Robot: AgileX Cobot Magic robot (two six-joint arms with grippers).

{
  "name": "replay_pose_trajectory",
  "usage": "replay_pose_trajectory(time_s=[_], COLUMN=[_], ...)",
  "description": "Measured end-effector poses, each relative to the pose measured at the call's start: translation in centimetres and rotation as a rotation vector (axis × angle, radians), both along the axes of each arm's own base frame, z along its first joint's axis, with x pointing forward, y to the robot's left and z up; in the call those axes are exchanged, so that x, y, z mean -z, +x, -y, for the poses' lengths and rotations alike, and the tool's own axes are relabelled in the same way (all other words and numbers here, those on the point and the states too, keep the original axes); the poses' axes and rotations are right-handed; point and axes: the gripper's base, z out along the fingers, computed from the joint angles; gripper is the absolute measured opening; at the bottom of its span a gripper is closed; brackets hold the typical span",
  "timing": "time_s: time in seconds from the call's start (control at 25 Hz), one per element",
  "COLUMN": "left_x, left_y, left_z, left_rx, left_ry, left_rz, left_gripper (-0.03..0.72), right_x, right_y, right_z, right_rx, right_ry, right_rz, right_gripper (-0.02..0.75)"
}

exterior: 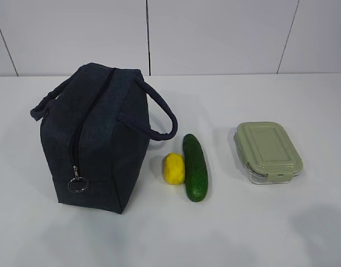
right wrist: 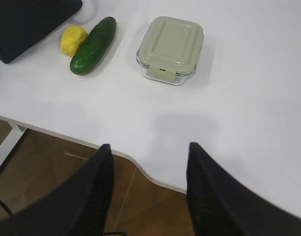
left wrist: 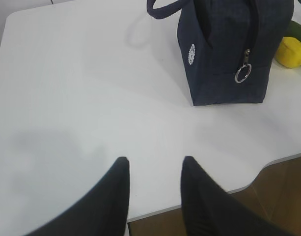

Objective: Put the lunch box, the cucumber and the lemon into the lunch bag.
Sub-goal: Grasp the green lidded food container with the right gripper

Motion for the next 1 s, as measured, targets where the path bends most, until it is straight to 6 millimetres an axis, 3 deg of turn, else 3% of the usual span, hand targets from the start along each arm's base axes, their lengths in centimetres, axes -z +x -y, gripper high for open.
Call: replay_pose_trajectory(time_s=[1.0], left_x=[0.00], left_y=[0.00], left_z=[0.00], left_rx=[0.000], left_ry=[0.000], left_rz=[0.000], left_gripper=[0.239], right_x=[-0.01], right_y=[-0.01], right_z=[-0.04], right_rx=[-0.003], right_ry=[0.005], right_rz=[0.000], right_gripper=[0.366])
